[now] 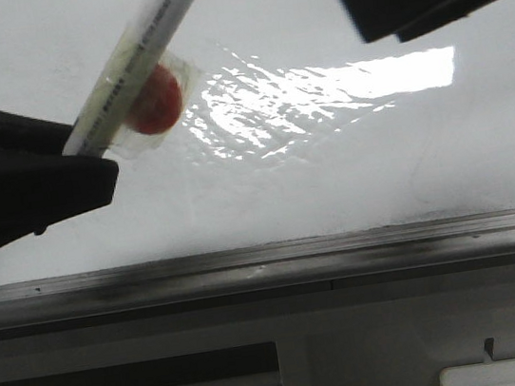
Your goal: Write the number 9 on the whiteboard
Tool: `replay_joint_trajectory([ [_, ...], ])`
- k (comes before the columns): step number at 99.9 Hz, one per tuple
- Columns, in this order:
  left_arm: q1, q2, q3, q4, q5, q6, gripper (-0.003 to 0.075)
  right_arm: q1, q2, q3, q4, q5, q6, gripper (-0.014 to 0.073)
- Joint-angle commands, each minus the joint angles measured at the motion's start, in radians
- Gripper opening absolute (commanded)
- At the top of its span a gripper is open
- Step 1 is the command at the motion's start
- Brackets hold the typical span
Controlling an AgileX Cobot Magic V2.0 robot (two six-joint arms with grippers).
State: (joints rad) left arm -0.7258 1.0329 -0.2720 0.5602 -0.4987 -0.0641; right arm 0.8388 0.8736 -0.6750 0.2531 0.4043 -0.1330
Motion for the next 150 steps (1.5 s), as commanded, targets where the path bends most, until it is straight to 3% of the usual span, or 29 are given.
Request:
replay_joint_trajectory([
  [1, -0.006, -0.014, -0.025, 0.012, -0.137, -0.006, -0.0020, 0.035, 0.044, -0.066, 0.006, -0.082, -0.016, 0.0321],
  [28, -0.006, -0.014, -0.025, 0.019, -0.166, -0.006, -0.0020, 0.095, 0.147, -0.165, 0.012, -0.085, -0.016, 0.0318],
  [61, -0.006, -0.014, -0.025, 0.033, -0.158, -0.006, -0.0020, 0.098, 0.167, -0.200, 0.057, -0.130, -0.014, 0.0303],
  [101, -0.006, -0.014, -0.025, 0.033, -0.158, -0.006, -0.0019, 0.098, 0.192, -0.200, 0.083, -0.104, -0.014, -0.0060],
  [111, -0.006, -0.014, -0.025, 0.032, -0.158, -0.006, -0.0015, 0.098, 0.198, -0.200, 0.088, -0.099, -0.016, -0.0076],
  [118, -0.006, -0.014, -0.025, 0.032, -0.158, -0.006, 0.0024, 0.098, 0.198, -0.200, 0.080, -0.097, -0.016, -0.0076],
  [138, -0.005, -0.032, -0.025, -0.026, -0.158, -0.006, 0.0233, 0.098, 0.197, -0.200, 0.062, -0.099, -0.018, -0.0076],
  [150, -0.005, -0.093, -0.025, -0.075, -0.143, -0.006, 0.0265, 0.096, 0.197, -0.200, 0.049, -0.095, -0.018, -0.0073],
])
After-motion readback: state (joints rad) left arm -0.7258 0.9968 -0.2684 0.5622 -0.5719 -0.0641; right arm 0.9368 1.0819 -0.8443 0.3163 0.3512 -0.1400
